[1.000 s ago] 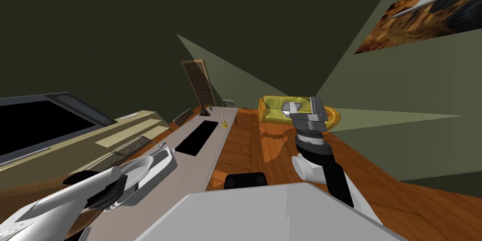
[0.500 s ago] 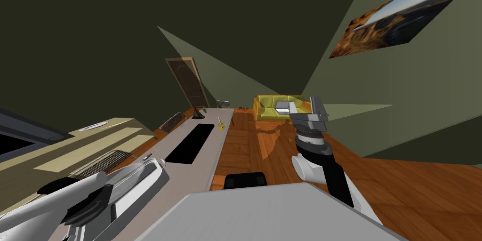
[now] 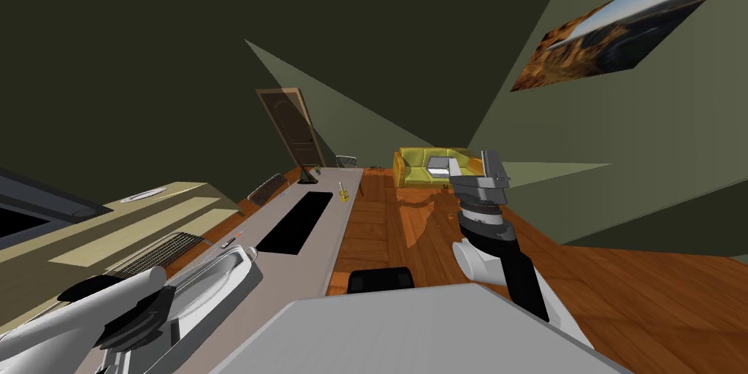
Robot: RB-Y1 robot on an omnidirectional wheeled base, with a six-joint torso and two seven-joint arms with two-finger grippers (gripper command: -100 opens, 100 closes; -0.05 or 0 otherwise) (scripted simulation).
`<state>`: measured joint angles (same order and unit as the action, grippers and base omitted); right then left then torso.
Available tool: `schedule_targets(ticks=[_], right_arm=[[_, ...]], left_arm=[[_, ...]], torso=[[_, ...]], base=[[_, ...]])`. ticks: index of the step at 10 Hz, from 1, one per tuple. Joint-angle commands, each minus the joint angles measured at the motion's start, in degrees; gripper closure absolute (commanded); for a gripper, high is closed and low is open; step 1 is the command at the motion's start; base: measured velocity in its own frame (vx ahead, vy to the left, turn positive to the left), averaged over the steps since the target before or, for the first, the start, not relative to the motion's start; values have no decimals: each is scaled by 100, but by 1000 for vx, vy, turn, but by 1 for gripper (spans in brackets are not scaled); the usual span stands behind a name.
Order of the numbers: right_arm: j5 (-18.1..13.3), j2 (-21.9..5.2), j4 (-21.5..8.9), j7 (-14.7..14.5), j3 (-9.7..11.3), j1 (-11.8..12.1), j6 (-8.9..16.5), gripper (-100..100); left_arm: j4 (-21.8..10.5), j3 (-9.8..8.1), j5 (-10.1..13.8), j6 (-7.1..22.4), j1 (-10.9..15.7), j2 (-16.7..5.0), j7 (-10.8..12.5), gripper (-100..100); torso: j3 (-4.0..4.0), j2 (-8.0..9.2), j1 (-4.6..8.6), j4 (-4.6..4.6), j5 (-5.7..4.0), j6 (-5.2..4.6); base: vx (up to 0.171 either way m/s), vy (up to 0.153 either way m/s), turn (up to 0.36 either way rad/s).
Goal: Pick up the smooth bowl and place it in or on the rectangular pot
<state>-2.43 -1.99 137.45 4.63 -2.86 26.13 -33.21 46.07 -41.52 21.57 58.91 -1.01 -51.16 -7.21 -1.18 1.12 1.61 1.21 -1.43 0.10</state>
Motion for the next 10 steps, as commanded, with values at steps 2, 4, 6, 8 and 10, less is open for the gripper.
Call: schedule_targets(ticks=[2,4,6,8,10], right_arm=[[0,0,0,0,0,0,0,0],[0,-1,0,0,0,0,0,0],[0,-1,0,0,-1,1,0,0],[0,0,0,0,0,0,0,0],[0,0,0,0,0,0,0,0]], left_arm=[[5,-11,15,158,-29,-39,-36,-100],[11,-25,35,369,-68,-92,-83,-100],[-9,-22,34,386,-60,-105,-91,-100],[-7,-22,35,406,-61,-107,-95,0],[-7,-21,35,406,-60,-107,-95,0]], torso=[[0,0,0,0,0,0],[10,-17,-18,-4,3,-1],[14,-24,-22,-6,5,-1],[4,-6,-4,-2,2,0],[1,-1,0,0,0,0]], base=[[12,15,-14],[63,57,-40],[41,41,-19],[0,0,0],[0,0,0]])
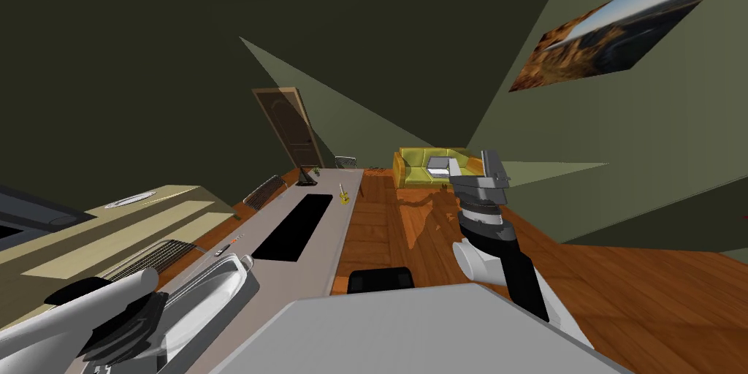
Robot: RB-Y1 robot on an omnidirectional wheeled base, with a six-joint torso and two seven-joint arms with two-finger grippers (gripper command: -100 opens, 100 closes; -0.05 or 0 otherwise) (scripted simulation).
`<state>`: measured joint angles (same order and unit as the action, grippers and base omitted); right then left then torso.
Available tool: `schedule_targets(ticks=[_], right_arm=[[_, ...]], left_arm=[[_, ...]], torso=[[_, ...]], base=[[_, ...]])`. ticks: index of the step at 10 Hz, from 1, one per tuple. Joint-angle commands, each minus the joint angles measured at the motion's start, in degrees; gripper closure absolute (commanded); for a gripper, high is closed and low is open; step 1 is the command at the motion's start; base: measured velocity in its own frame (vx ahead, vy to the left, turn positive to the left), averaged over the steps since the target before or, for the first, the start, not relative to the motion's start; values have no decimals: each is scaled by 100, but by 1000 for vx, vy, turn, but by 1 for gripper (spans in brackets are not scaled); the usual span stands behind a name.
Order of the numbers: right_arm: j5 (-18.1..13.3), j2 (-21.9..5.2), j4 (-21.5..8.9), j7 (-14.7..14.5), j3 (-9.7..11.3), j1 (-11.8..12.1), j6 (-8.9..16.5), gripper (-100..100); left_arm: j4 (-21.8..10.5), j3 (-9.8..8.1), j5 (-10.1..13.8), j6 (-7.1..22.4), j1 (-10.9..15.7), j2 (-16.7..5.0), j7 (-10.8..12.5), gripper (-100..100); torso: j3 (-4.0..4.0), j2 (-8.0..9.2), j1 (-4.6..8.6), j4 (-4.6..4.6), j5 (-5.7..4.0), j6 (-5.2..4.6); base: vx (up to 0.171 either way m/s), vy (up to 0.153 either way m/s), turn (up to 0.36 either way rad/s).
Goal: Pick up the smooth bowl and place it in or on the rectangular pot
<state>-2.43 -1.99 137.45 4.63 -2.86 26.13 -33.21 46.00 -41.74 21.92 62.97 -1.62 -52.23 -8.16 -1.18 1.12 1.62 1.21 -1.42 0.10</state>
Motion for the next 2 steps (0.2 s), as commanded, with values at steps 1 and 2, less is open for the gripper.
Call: schedule_targets(ticks=[1,2], right_arm=[[0,0,0,0,0,0,0,0],[0,0,0,0,0,0,0,0]], left_arm=[[0,0,0,0,0,0,0,0],[0,0,0,0,0,0,0,0]], torso=[[0,0,0,0,0,0],[0,0,0,0,0,0]], base=[[0,0,0],[0,0,0]])
